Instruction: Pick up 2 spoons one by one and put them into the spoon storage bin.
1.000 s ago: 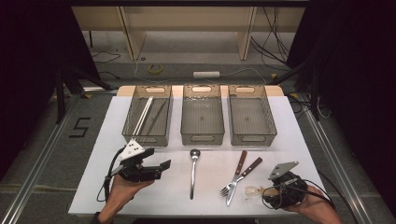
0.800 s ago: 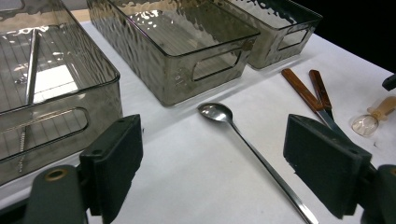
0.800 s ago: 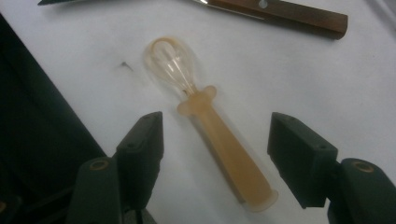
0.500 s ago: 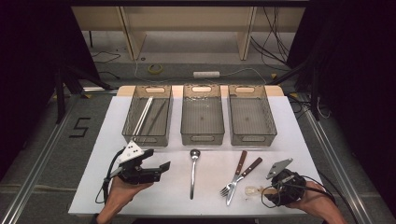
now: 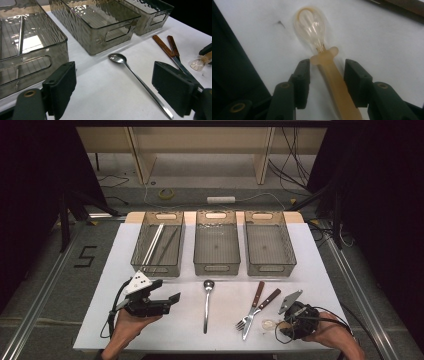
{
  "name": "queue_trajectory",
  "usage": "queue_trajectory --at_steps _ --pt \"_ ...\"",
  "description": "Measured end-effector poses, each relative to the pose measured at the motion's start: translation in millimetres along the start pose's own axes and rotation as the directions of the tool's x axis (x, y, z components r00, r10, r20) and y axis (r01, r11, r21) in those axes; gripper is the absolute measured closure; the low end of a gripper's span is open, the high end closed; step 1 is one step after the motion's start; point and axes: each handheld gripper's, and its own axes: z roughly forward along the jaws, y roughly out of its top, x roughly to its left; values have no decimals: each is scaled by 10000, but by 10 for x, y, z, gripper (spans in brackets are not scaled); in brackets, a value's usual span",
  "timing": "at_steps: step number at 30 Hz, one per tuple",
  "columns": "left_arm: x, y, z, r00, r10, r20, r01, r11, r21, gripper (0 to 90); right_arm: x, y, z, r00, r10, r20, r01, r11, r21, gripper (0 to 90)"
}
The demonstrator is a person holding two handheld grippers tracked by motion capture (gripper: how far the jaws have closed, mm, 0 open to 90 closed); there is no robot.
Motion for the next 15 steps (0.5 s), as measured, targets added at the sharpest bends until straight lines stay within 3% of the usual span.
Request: queue_trajectory --at_steps 9,12,13,15 --pt "-2 -4 15 10000 57 -46 -57 10000 68 193 16 35 26 9966 -821 -6 821 9963 259 632" --pt "-2 -3 16 10000 57 -50 -57 10000 79 193 43 39 27 9930 -1179 -39 1180 9929 160 707" --pt "-1 -5 17 10000 57 -49 -57 10000 65 194 57 41 21 9916 -1294 22 1293 9914 217 760" --pt "-2 -7 18 10000 34 -45 -34 10000 68 194 66 49 15 9885 -1480 300 1470 9886 316 773"
